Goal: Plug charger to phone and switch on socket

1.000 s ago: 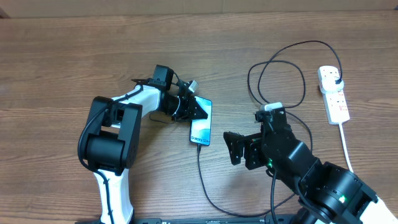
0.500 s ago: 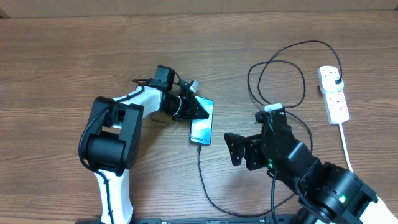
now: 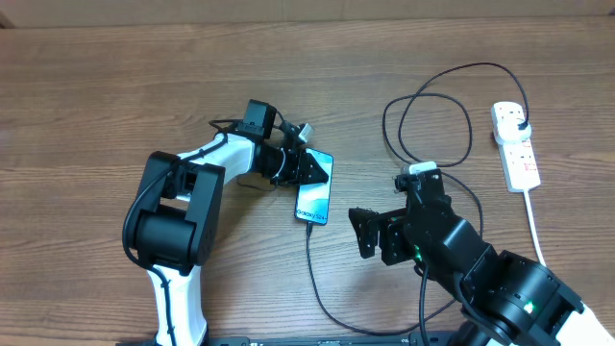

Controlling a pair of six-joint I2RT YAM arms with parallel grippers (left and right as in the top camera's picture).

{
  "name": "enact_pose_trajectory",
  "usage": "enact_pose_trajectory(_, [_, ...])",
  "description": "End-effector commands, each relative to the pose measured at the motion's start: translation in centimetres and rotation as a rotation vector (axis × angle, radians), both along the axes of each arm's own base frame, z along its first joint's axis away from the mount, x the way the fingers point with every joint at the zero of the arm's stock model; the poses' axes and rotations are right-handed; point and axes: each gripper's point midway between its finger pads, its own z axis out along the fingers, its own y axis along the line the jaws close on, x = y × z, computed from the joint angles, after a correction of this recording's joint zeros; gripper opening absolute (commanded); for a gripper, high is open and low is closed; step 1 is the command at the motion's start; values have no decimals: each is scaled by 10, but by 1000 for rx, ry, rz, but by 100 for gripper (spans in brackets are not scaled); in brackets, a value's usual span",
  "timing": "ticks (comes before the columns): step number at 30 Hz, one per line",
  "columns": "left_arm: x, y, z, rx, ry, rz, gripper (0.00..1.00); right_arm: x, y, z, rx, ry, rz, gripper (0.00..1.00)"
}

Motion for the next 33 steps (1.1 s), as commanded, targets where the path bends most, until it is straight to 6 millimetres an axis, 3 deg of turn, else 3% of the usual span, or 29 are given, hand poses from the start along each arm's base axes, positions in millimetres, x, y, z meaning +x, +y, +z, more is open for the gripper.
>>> enact_pose_trajectory(1, [-6,14,-32,144,5,14,32,1,0,9,20,-14,-5,100])
enact_pose_trajectory(15, [-6,23,-40,215,55,79,34,0,4,0,1,21,8,100])
enact_pose_trajectory(29, [-10,31,-44,255,107,112,38,10,25,-36,-72,129,35,100])
enact_pose_trajectory(33, [-11,31,-45,257,112,111,44,15,35,-45,-77,153,47,100])
